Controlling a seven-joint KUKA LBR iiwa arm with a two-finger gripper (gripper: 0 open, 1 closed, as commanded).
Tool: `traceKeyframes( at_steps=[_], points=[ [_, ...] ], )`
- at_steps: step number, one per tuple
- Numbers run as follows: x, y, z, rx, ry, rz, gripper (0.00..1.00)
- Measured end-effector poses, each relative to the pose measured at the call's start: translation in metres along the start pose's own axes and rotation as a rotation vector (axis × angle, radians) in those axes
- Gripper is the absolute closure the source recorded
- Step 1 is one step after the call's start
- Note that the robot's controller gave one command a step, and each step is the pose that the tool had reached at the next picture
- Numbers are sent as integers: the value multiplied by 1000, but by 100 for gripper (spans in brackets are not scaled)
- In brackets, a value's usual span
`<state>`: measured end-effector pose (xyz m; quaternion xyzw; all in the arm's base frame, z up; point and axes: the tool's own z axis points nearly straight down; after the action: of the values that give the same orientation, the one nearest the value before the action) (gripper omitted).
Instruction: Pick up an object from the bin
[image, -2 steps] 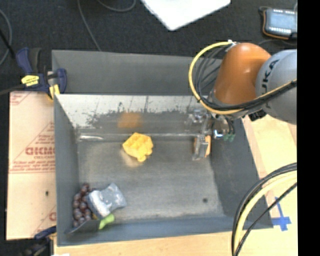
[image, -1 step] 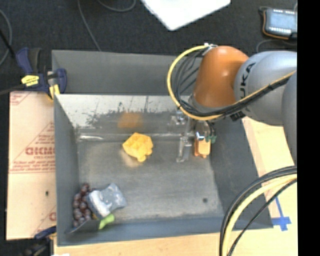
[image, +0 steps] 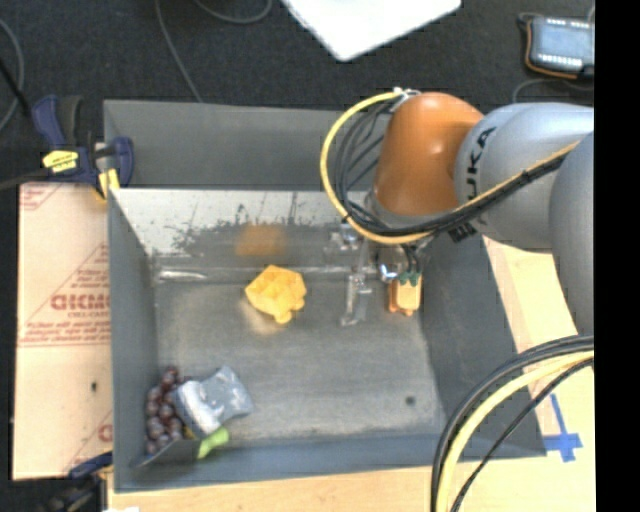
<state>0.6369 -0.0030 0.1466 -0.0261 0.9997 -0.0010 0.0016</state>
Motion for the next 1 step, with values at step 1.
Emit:
traceKeyframes(
  at_steps=[1],
  points=[
    [9, 9, -33, -6, -1, -38, 0]
  ],
)
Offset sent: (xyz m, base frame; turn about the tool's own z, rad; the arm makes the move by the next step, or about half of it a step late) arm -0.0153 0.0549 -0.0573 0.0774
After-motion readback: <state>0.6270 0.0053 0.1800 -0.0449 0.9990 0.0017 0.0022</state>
